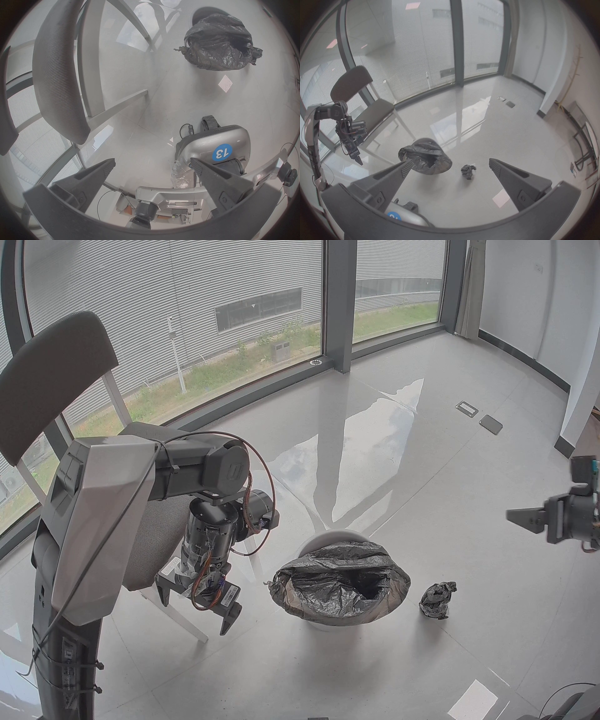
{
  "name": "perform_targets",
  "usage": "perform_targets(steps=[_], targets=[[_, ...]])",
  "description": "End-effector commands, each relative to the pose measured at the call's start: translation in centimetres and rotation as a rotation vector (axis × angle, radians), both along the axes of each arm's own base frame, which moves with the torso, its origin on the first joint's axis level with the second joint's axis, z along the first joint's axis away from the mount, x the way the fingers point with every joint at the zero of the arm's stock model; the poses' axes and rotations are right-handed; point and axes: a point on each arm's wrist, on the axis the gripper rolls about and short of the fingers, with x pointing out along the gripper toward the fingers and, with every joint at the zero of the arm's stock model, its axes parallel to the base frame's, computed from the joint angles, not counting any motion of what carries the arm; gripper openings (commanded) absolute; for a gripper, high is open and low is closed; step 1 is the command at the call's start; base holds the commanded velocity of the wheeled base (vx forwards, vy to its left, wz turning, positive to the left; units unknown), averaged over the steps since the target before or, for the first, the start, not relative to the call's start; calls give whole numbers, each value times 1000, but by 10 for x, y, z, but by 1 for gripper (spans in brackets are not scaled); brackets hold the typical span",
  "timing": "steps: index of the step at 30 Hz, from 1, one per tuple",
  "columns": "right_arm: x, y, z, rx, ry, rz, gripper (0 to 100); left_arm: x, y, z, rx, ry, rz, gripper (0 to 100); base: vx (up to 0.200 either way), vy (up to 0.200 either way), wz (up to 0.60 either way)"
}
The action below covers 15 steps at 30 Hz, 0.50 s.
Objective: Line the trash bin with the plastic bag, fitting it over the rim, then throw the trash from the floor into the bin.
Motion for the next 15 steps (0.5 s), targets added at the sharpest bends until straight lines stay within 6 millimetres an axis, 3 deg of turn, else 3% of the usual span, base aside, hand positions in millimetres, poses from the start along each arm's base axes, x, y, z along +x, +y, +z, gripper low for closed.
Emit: perform_targets(steps=[1, 2, 4, 7, 10, 15], targets=[[-182, -35, -61, 19, -454, -253, 100, -5, -2, 12, -14, -50, -25, 100, 0, 0, 0], [-198, -35, -80, 25, -471, -224, 100, -3, -7, 11, -35, -81, -30, 100, 0, 0, 0], [-207, -37, -102, 29, -486, -218, 100, 1, -11, 8, -60, -117, -30, 100, 0, 0, 0], [-203, -35, -115, 0, -494, -289, 100, 6, -14, 5, -82, -152, -25, 100, 0, 0, 0], [-195, -35, -141, -29, -489, -349, 100, 17, -18, -3, -125, -212, -14, 100, 0, 0, 0], [-185, -37, -155, -58, -547, -424, 100, 27, -24, -6, -186, -285, -16, 100, 0, 0, 0]])
